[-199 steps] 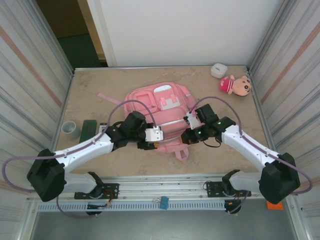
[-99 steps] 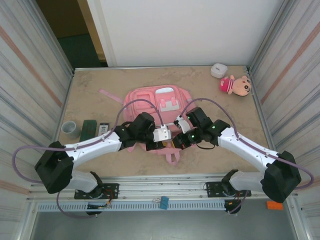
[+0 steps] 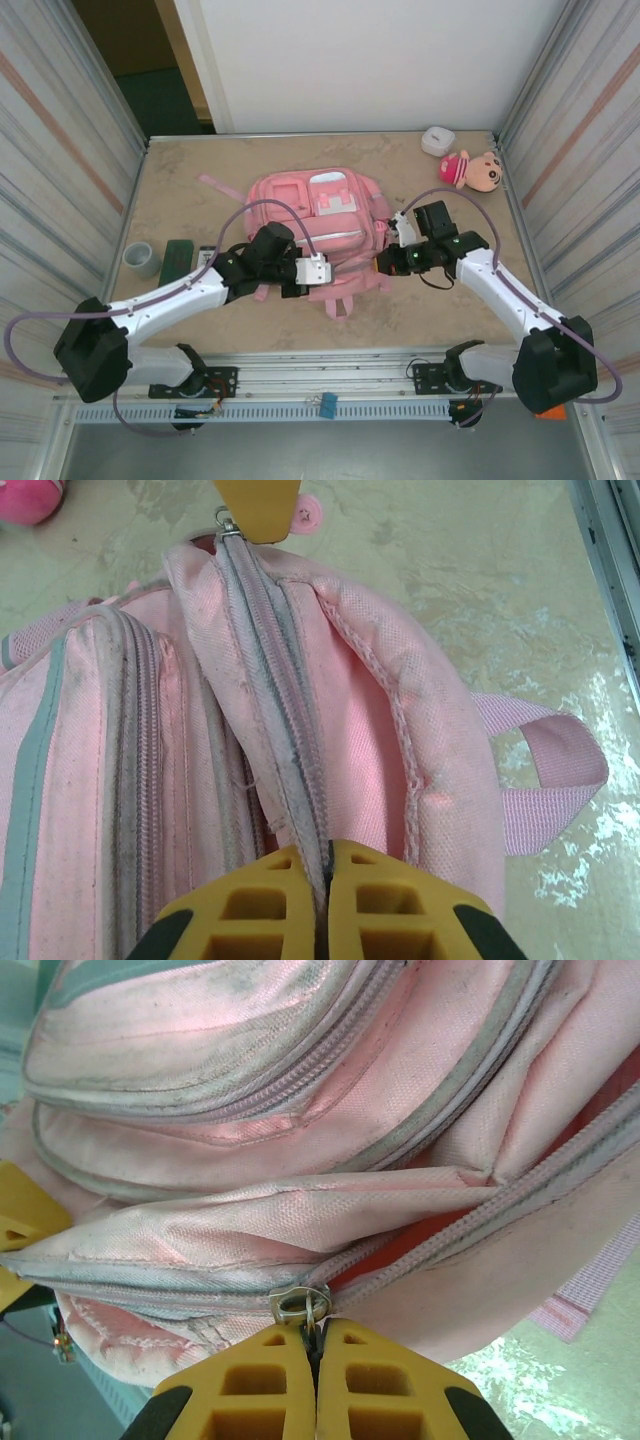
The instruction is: Pack books, pencil case, and school supplies into a backpack
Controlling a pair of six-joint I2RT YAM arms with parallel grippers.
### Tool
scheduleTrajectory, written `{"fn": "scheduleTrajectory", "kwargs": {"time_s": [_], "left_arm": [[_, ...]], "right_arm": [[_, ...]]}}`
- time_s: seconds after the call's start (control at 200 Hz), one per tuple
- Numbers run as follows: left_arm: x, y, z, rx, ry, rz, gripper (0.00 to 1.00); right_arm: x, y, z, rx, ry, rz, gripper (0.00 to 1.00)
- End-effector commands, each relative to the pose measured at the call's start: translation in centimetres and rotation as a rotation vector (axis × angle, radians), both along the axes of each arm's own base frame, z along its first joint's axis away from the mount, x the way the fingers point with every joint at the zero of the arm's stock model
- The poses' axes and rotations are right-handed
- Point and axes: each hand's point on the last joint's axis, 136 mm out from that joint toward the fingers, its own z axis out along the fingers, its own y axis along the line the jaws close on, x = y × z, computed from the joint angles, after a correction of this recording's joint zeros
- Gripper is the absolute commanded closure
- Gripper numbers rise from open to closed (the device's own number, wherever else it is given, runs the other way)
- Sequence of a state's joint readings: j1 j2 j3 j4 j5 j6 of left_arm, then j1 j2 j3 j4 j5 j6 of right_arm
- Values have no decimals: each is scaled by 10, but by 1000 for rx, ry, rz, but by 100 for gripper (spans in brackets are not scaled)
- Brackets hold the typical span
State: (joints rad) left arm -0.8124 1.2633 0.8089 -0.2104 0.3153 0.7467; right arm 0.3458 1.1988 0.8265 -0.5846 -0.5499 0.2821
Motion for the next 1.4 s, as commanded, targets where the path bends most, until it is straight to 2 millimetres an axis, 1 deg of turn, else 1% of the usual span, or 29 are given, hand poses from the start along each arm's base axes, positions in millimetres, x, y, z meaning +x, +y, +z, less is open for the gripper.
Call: {"fn": "scheduleTrajectory", "kwargs": {"time_s": [0.0, 0.025, 0.045, 0.085, 0.115, 0.2, 0.236, 0.321, 0.386, 0.456, 0.496, 0.536, 0.591, 0.616, 0.677, 0.702, 0.742, 0.767, 0.797, 0.822, 0.922, 0.987, 1.067, 1.198, 1.273, 1.328, 1.398], "left_arm": [[-9, 38, -23, 145, 39, 44, 91], [-8, 40, -23, 148, 37, 53, 87], [-7, 41, -23, 149, 35, 59, 82], [-7, 39, -19, 129, 34, 63, 64], [-8, 36, -16, 109, 41, 64, 55], [-9, 23, 3, 35, 72, 77, 35], [-6, 18, 11, 17, 65, 97, 28], [7, 8, 21, -3, 40, 173, 20], [7, -1, 26, -6, 63, 172, 13], [8, -8, 23, 14, 64, 177, 11], [10, -11, 20, 23, 60, 183, 13], [11, -13, 16, 25, 69, 185, 17], [10, -16, 11, 32, 84, 172, 26], [9, -16, 9, 35, 91, 162, 32], [5, -16, 5, 40, 99, 149, 52], [4, -15, 4, 44, 96, 143, 60], [1, -12, 2, 53, 89, 126, 77], [-1, -10, 3, 49, 78, 116, 85], [-4, -8, 3, 48, 65, 103, 91], [-6, -5, 3, 44, 53, 91, 94], [-15, 5, 5, 20, 44, 41, 96], [-20, 12, 6, 11, 39, 22, 96], [-25, 16, 11, -4, 19, 0, 96], [-32, 18, 22, -44, -7, -32, 96], [-33, 17, 26, -67, -18, -36, 96], [-32, 17, 27, -73, -23, -36, 96], [-32, 16, 26, -72, -18, -37, 96]], "right_arm": [[15, -16, -10, -73, -37, -53, 100], [12, -10, -6, -57, -49, -30, 100], [10, -5, -3, -46, -61, -12, 100], [4, 5, 3, -19, -82, 31, 100], [0, 13, 9, -4, -99, 60, 100], [-14, 32, 21, 34, -125, 133, 100], [-19, 39, 25, 44, -132, 156, 100], [-28, 52, 34, 58, -142, 184, 100], [-33, 64, 45, 75, -161, 216, 100], [-38, 74, 53, 84, -179, 245, 100], [-40, 78, 56, 90, -184, 261, 100], [-42, 81, 59, 96, -191, 273, 100], [-44, 85, 61, 105, -193, 288, 100], [-44, 84, 61, 107, -193, 290, 100], [-44, 81, 57, 92, -197, 285, 100], [-42, 78, 54, 77, -199, 271, 100], [-37, 69, 48, 52, -191, 240, 100], [-32, 61, 43, 37, -184, 211, 100], [-26, 51, 36, 18, -166, 172, 100], [-21, 41, 30, 3, -149, 135, 100], [3, 0, 9, -54, -108, -21, 100], [18, -21, 0, -77, -101, -96, 100], [36, -41, -9, -105, -101, -171, 100], [66, -68, -28, -156, -90, -286, 100], [82, -76, -34, -151, -83, -330, 100], [89, -72, -34, -128, -85, -323, 100], [95, -66, -29, -105, -106, -306, 100]]}}
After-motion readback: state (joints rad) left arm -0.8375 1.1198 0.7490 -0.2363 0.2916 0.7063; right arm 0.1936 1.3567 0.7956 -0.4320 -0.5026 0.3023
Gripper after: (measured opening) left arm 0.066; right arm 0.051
